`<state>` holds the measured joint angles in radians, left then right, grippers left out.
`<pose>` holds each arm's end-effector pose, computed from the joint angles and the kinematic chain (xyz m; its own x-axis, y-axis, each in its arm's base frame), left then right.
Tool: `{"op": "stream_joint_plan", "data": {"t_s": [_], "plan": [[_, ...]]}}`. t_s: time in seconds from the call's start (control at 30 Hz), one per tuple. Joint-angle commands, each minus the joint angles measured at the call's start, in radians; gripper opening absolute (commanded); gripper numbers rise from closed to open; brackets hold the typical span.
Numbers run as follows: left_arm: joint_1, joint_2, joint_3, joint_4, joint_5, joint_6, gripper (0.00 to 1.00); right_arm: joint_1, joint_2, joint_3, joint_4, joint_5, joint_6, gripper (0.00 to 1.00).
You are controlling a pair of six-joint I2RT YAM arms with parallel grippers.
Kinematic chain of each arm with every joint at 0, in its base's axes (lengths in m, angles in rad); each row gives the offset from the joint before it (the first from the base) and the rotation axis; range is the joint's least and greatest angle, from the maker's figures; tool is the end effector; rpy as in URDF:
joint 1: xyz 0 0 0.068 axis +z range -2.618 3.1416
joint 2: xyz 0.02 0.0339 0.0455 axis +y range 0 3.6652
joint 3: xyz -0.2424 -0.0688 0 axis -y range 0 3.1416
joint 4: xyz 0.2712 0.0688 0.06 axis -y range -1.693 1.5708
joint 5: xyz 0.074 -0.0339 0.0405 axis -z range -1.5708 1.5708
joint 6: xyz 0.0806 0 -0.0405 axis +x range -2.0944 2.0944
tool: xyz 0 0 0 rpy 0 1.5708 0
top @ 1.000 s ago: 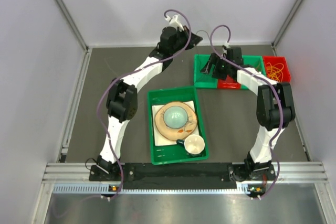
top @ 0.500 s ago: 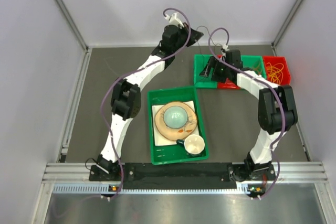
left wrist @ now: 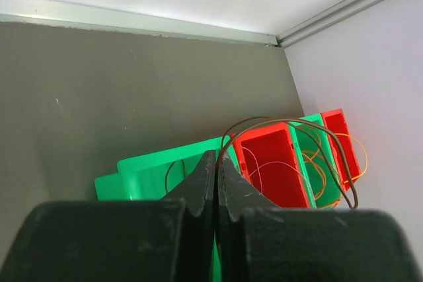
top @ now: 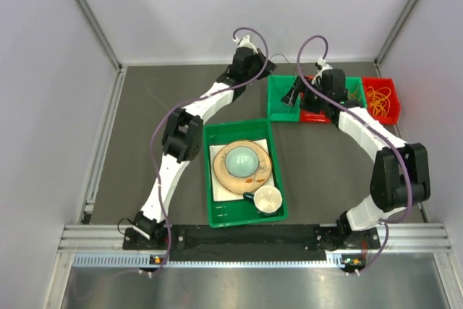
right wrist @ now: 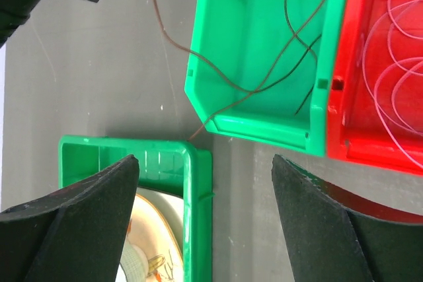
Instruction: Untangle the cables
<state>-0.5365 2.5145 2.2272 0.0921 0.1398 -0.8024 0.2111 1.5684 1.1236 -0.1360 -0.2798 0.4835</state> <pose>0.5480 -0.3390 0.2066 -0.5643 -0.4928 -0.6624 0.3135 0.6142 -0.7242 0.4028 0.1091 0.2103 -0.6736 0.3126 -0.6697 -0.1288 0.8427 0.5228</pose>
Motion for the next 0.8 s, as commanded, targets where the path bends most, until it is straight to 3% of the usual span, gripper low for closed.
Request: {"op": "stream_joint_plan", "data": {"t_s": [0.0, 0.13, 0.17, 0.2, 0.27, 0.3, 0.33, 0.4, 0.77], "plan": [[-0.017, -0.002, 0.061, 0.015, -0.026, 0.055, 0.0, 0.002, -0.086, -0.018, 0.003, 0.05, -0.023, 0.81], [-0.034, -0.045, -0.015, 0.017, -0.06, 0.092, 0.0, -0.018, -0.117, -0.028, 0.007, 0.074, -0.022, 0.82], [-0.034, -0.058, -0.037, 0.024, -0.075, 0.095, 0.05, -0.033, -0.12, -0.03, 0.007, 0.077, -0.02, 0.82], [-0.034, -0.068, -0.073, 0.027, -0.088, 0.1, 0.36, -0.041, -0.125, -0.03, 0.009, 0.077, -0.02, 0.82], [-0.034, -0.089, -0.1, 0.02, -0.098, 0.12, 0.53, -0.055, -0.134, -0.031, 0.012, 0.079, -0.019, 0.82], [-0.034, -0.091, -0.1, 0.012, -0.098, 0.126, 0.68, -0.071, -0.136, -0.03, 0.012, 0.077, -0.016, 0.82], [-0.034, -0.091, -0.098, 0.009, -0.098, 0.131, 0.77, -0.078, -0.137, -0.03, 0.016, 0.077, -0.017, 0.82], [-0.036, -0.091, -0.089, -0.002, -0.083, 0.138, 0.86, -0.093, -0.14, -0.027, 0.015, 0.08, -0.016, 0.82], [-0.034, -0.247, -0.17, 0.035, -0.075, 0.178, 0.88, -0.105, 0.028, 0.12, -0.02, 0.11, -0.043, 0.78]]}}
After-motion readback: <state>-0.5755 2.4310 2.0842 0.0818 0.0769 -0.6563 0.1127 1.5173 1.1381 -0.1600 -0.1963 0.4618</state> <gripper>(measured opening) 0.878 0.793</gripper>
